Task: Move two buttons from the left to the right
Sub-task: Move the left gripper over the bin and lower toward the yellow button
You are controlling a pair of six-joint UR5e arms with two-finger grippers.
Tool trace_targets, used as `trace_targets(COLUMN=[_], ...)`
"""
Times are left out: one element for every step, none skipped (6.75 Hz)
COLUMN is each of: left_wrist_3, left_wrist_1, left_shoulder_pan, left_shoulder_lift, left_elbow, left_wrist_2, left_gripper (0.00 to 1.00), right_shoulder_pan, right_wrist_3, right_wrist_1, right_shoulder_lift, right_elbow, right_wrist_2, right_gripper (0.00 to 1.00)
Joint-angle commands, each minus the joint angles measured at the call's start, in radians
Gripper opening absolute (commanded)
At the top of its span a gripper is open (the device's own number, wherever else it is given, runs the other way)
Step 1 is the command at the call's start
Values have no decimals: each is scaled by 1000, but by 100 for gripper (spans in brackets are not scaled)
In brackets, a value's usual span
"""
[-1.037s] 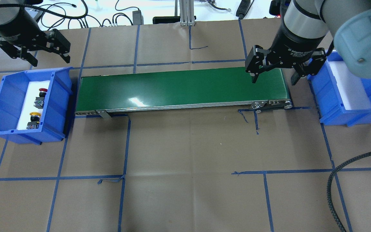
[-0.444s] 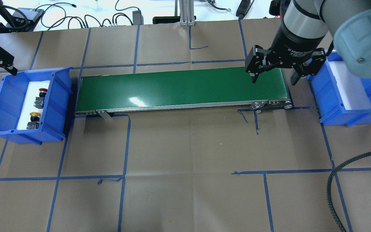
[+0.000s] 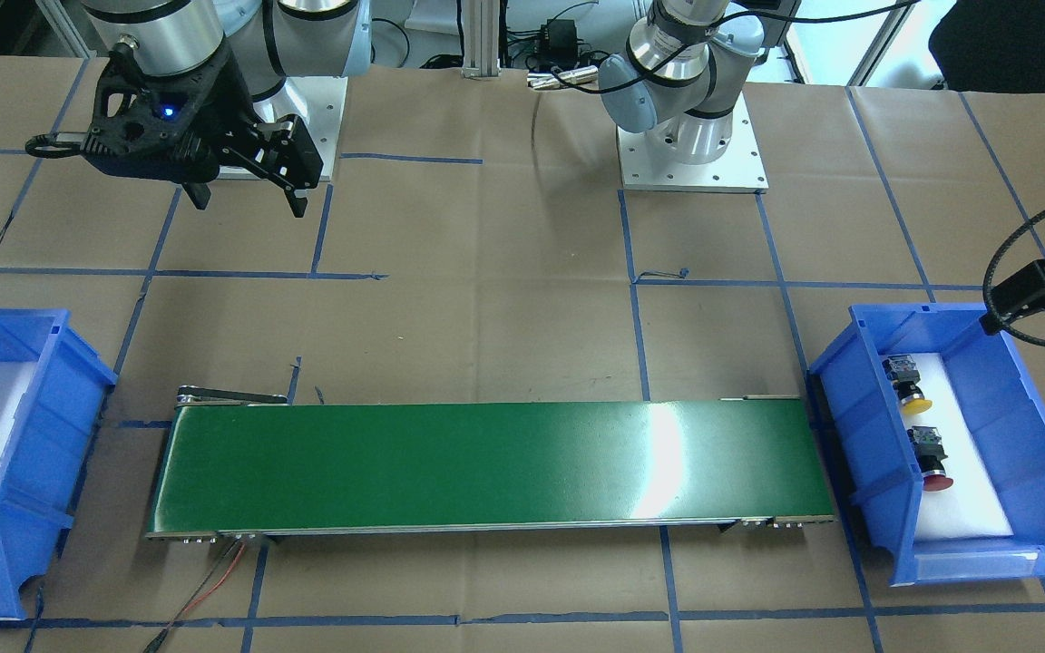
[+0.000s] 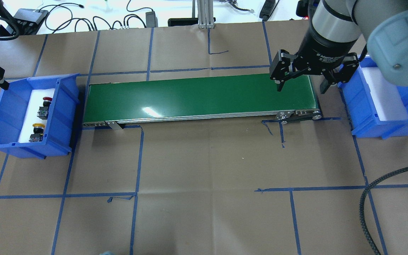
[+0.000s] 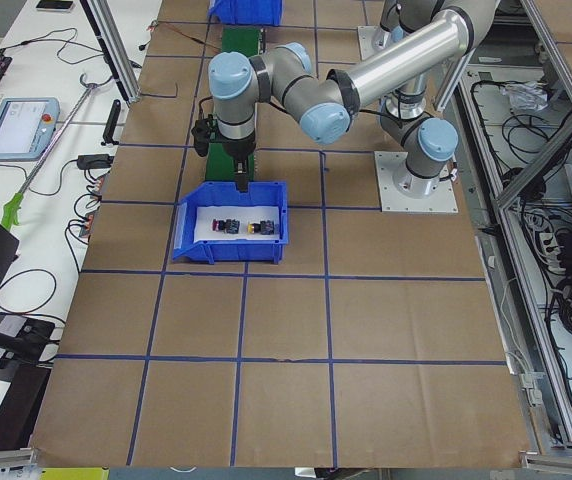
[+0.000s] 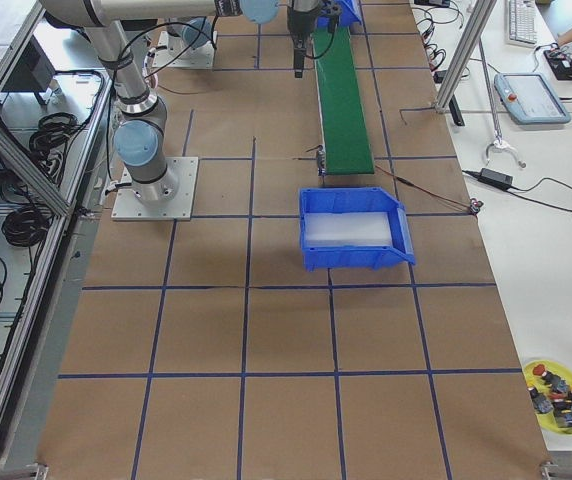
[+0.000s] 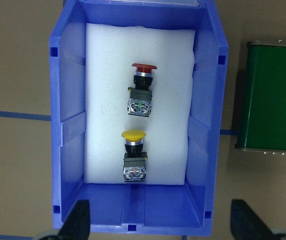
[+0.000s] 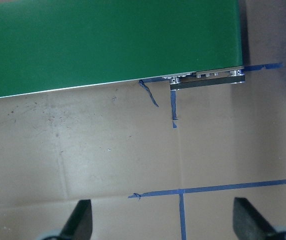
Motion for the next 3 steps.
trace_targets(left_wrist_3=[71,73,74], left_wrist_1=[22,67,192], left_shoulder_pan=[22,33,33], left_shoulder_lift=[-49,-52,-49], left_elbow=[-6,-56,-138], left_wrist_2=[-1,-1,1], left_gripper=[99,99,99], right_shoulder_pan=[0,0,0], right_wrist_3=[0,0,0], right_wrist_1=[1,1,1], right_shoulder_lift=[0,0,0], right_elbow=[0,0,0], right_wrist_2=[0,0,0], right_gripper=[100,100,100])
